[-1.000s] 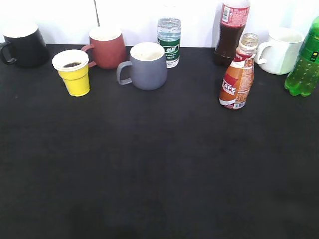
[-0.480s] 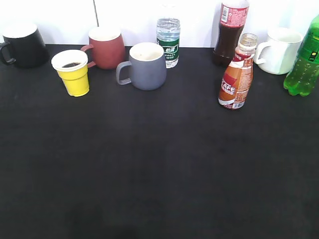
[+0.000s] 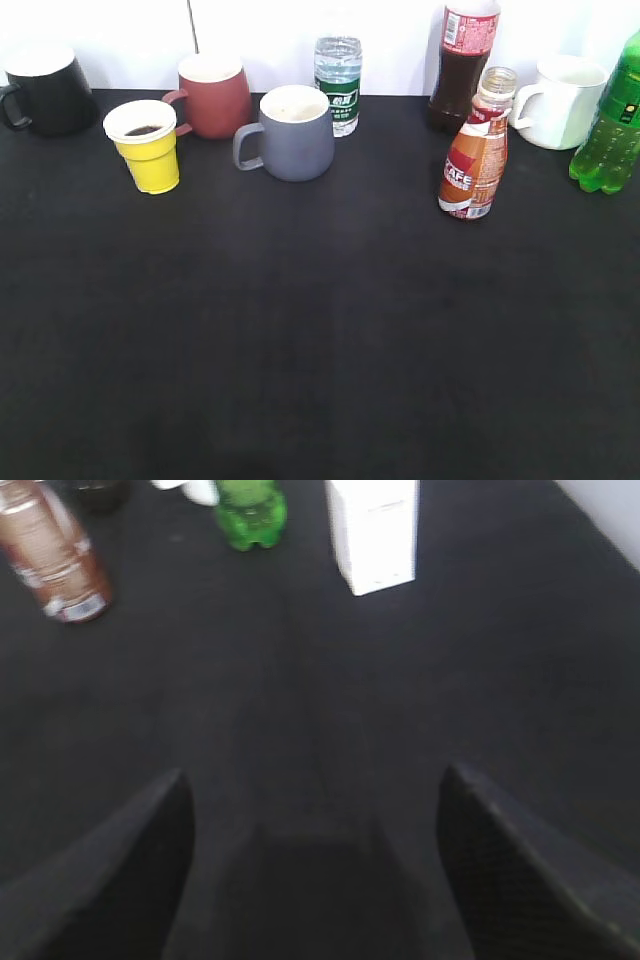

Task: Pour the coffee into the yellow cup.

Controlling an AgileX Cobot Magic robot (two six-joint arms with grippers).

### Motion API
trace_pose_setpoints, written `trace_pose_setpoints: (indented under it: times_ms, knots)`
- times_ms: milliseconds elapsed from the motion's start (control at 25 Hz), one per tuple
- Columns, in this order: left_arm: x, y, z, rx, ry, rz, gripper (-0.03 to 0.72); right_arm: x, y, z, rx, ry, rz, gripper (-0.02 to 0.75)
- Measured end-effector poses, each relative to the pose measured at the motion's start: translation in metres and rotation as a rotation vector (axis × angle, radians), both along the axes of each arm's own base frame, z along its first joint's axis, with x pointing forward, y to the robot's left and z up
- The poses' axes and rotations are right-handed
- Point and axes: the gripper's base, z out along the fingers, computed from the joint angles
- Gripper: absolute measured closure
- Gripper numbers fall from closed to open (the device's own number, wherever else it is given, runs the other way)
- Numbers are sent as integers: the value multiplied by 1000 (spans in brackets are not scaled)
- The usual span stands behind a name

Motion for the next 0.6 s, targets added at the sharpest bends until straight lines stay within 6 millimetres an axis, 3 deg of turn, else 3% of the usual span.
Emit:
trace_pose_setpoints:
  times_ms: [600]
  knots:
    - [0, 0, 0, 0, 0, 1, 450, 0, 0, 0, 0, 0, -2, 148]
